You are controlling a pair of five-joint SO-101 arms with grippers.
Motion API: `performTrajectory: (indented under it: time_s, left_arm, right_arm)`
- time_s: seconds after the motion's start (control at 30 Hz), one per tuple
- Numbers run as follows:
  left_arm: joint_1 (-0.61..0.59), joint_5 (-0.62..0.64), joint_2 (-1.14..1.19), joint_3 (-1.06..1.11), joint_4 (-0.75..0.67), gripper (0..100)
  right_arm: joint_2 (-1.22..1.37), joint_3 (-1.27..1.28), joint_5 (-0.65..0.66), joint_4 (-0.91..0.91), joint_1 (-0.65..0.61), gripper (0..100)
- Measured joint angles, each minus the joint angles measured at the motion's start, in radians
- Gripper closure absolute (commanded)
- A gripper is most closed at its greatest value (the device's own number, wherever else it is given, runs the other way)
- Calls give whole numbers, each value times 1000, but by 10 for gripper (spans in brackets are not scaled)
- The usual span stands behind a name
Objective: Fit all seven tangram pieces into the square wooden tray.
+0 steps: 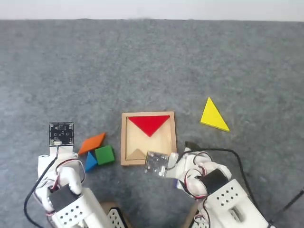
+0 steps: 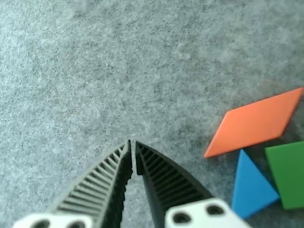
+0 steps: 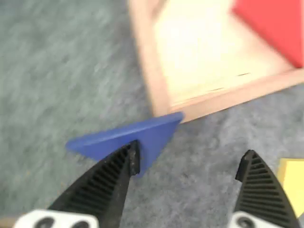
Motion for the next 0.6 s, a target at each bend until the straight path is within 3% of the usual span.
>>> performTrajectory:
  time_s: [0.3, 0.6]
  left_arm:
    - [0, 0, 0, 0, 0, 987]
    - [0, 0, 0, 0, 0, 987]
  right_arm:
    - [0, -3, -144, -52, 0, 664]
    - [52, -183, -210, 138, 20, 664]
